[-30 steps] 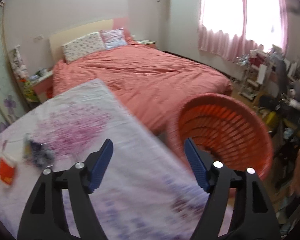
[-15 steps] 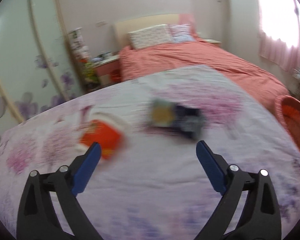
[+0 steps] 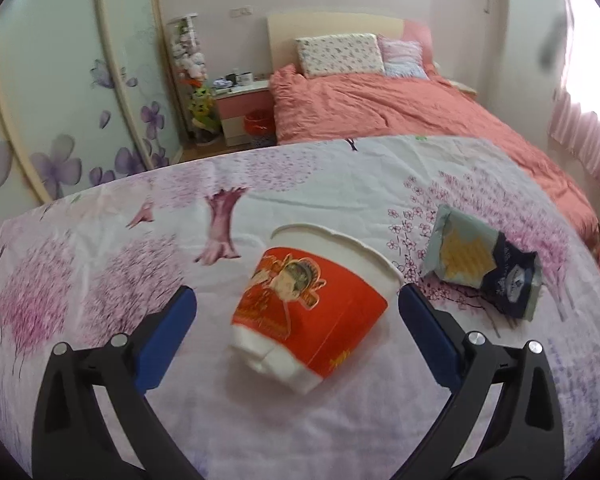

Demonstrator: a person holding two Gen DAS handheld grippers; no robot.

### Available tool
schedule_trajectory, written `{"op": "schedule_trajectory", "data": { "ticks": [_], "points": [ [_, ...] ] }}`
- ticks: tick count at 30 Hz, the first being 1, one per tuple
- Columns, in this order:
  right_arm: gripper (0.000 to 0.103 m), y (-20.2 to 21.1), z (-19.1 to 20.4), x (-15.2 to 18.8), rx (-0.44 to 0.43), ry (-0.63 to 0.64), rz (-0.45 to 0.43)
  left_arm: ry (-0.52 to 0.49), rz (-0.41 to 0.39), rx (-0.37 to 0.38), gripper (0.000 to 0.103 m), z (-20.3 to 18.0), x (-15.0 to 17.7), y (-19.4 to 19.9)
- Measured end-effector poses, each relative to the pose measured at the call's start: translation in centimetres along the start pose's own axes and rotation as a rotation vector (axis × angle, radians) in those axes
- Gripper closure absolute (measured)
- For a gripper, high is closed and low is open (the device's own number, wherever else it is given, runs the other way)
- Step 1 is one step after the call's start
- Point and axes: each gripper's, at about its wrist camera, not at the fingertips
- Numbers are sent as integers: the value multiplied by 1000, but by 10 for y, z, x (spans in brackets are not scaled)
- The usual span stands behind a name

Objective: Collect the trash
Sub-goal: 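Grasp the red-and-white paper cup with the left gripper while the right gripper grasps the blue tissue pack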

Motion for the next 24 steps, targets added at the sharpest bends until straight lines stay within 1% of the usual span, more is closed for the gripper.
{"op": "schedule_trajectory", "data": {
  "ticks": [3, 8, 10, 13, 20, 24],
  "points": [
    [18, -8, 11, 0, -17, 7, 16, -36, 22, -6, 4, -4, -1, -16],
    [18, -15, 22, 2, -37, 8, 30, -29, 57, 7, 4, -3, -2, -33],
    [18, -16, 24, 2, -41, 7, 35, -7, 74, 24, 10, -1, -3, -38],
    [18, -17, 25, 3, -44, 8, 40, 12, 74, 28, 18, 2, -2, -38],
    [18, -17, 28, 5, -46, 13, 48, 57, 71, 14, 20, 9, 2, -30],
    [18, -16, 33, 4, -58, 19, 46, 59, 70, -5, 20, 26, 10, -14]
  ]
}}
Point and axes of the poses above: each gripper's, at about its wrist camera, not at the fingertips, and y roughly against the way its jaws point, z to its left, x to its underside, and after that the axes turned 4 degrees about -z, right-handed
